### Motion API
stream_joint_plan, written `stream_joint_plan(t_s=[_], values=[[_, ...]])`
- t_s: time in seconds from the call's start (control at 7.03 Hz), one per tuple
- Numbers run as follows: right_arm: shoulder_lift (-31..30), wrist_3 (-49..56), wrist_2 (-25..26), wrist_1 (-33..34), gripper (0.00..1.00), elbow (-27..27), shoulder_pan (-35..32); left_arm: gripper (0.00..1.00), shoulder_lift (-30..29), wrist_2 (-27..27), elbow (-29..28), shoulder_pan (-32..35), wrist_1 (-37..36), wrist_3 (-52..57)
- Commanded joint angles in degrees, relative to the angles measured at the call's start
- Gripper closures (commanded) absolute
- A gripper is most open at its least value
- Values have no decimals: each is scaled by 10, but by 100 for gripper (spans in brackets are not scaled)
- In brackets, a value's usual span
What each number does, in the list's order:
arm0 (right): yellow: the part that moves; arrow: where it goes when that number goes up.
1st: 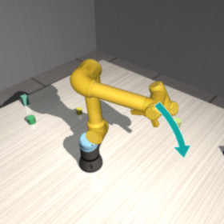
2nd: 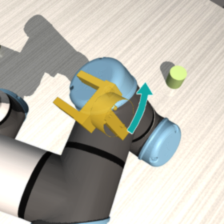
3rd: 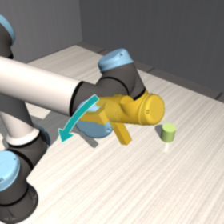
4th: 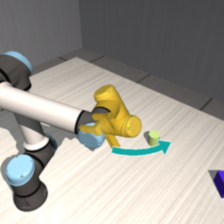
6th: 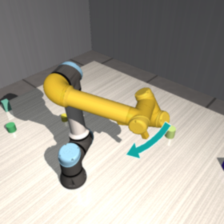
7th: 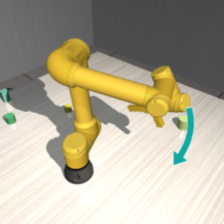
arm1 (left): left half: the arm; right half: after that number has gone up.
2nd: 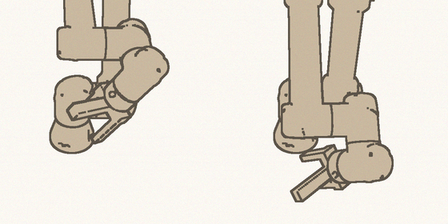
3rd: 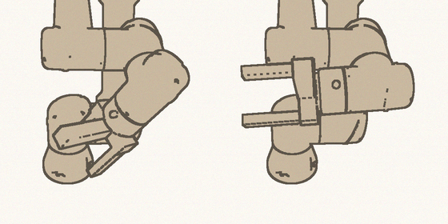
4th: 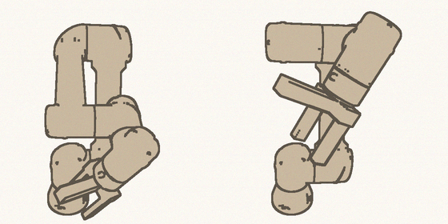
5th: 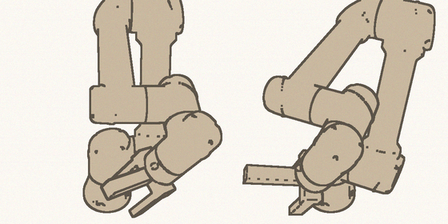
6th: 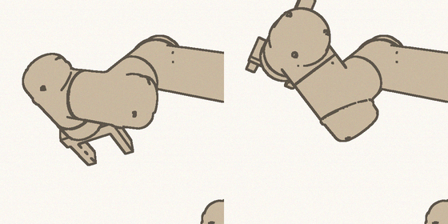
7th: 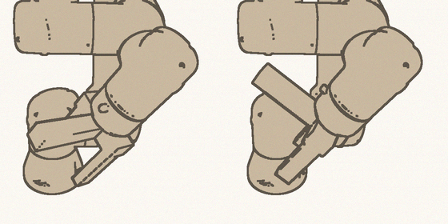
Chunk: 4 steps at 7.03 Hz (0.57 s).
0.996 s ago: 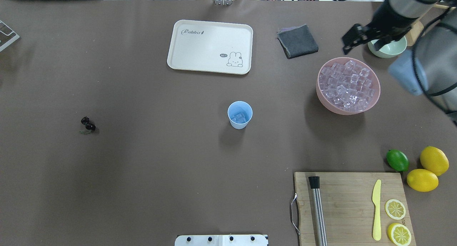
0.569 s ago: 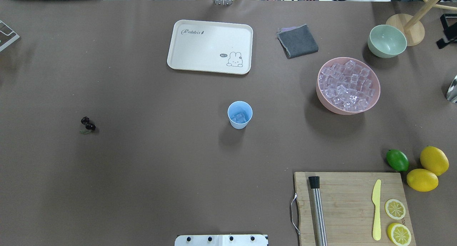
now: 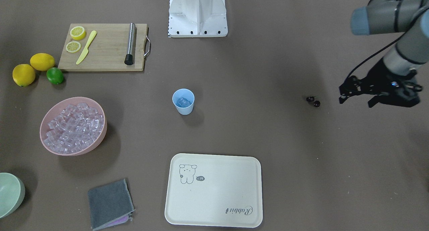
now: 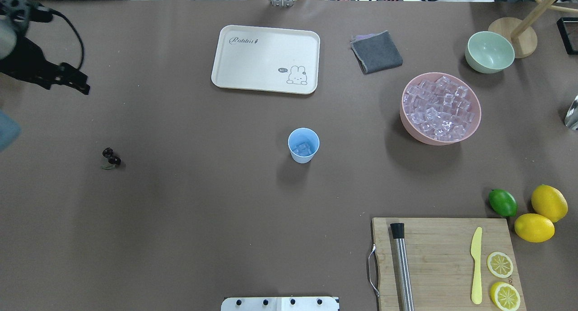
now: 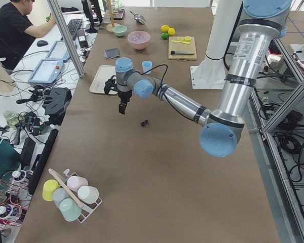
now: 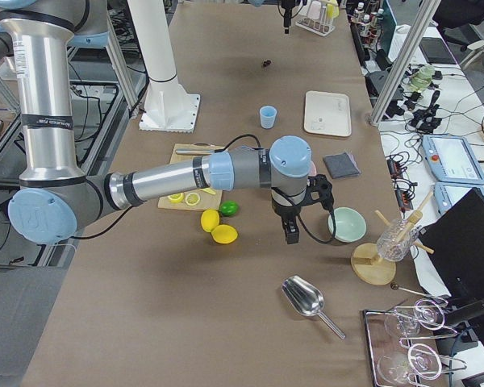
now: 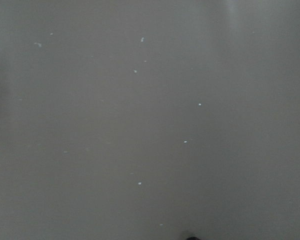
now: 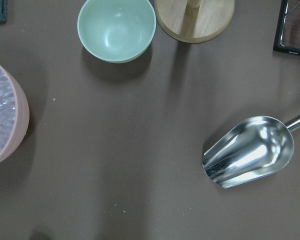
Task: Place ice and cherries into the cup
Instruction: 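Lower the left gripper onto the dark cherries and grasp them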
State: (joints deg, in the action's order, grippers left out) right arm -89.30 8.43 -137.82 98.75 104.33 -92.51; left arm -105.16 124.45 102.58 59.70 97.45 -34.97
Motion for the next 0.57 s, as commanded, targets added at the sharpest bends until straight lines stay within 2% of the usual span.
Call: stream_joint_plan(t_s=[0.0, 0.14, 0.28, 0.43], values=[[-11, 3, -1, 0, 1, 11, -12, 2, -5, -32, -17, -48, 5, -26], [-9, 3, 1, 0, 1, 11, -12, 2, 20, -32, -13, -51, 39, -26], [-10, 3, 1, -1, 1, 12, -12, 2, 70, -32, -26, -77, 145, -40], [-10, 3, 4, 0, 1, 18, -14, 2, 87, -35, -67, -104, 261, -109]])
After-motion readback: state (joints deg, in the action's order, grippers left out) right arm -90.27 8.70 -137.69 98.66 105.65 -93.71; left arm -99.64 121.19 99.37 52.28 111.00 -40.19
